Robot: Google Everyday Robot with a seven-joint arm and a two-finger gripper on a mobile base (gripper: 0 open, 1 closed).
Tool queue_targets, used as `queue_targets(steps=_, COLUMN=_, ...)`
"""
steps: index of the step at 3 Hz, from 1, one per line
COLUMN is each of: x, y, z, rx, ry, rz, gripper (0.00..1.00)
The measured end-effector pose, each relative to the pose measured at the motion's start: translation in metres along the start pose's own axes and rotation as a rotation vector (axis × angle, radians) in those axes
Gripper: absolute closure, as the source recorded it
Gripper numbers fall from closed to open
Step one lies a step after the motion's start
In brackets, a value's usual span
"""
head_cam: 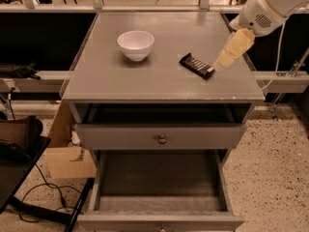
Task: Place rxbar chocolate into middle drawer
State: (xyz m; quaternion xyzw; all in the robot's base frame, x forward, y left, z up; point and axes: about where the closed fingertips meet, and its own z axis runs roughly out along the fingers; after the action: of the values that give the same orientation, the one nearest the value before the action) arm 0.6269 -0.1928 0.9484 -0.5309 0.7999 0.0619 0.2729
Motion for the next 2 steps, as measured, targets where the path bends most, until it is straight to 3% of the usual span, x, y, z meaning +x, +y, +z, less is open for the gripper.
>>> queue_targets(steps=1, x=-0.013, y=-0.036, z=0.036, rx=0.000, ry=-0.033, rz=0.054, gripper=0.00)
queue_targets(steps=2, x=-0.016, y=-0.056, z=0.065, rx=0.016, ry=-0.030, rz=0.083, gripper=0.00)
